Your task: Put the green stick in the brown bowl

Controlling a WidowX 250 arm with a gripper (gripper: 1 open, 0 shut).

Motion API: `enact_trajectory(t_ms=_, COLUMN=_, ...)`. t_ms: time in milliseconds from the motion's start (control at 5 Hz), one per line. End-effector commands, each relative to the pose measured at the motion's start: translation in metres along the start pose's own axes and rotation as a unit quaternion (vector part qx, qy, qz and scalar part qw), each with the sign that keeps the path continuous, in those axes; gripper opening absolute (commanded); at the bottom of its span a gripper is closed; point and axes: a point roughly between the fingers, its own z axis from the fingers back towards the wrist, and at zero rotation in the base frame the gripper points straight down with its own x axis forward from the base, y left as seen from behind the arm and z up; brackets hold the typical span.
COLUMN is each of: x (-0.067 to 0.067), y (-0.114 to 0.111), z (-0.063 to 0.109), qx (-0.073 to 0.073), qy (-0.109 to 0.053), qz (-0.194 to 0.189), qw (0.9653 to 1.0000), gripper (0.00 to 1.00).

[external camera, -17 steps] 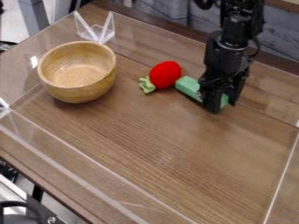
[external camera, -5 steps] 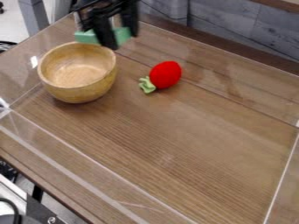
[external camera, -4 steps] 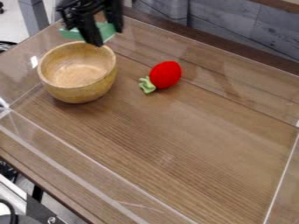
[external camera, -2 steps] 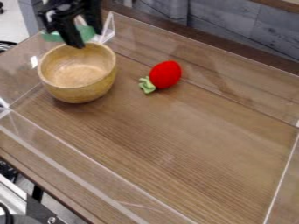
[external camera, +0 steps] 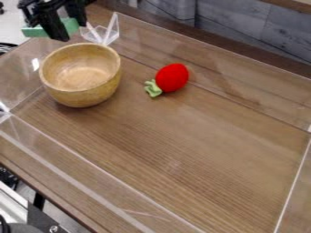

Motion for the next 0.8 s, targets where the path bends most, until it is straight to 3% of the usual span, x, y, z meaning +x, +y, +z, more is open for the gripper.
enact_trajectory(t_ms=0, x=0.01, y=-0.003, z=0.008, qx=-0.02, qy=-0.027, qz=0.045, qw=0.9984, gripper=0.0)
enact_trajectory(t_ms=400, x=0.014, y=0.003, z=0.001, qx=-0.023, qy=-0.043, qz=0.114, qw=0.9922, gripper=0.0)
enact_trajectory(t_ms=600, x=0.015, y=0.005, z=-0.009, qx=-0.023, qy=-0.045, qz=0.112, qw=0.9924, gripper=0.0)
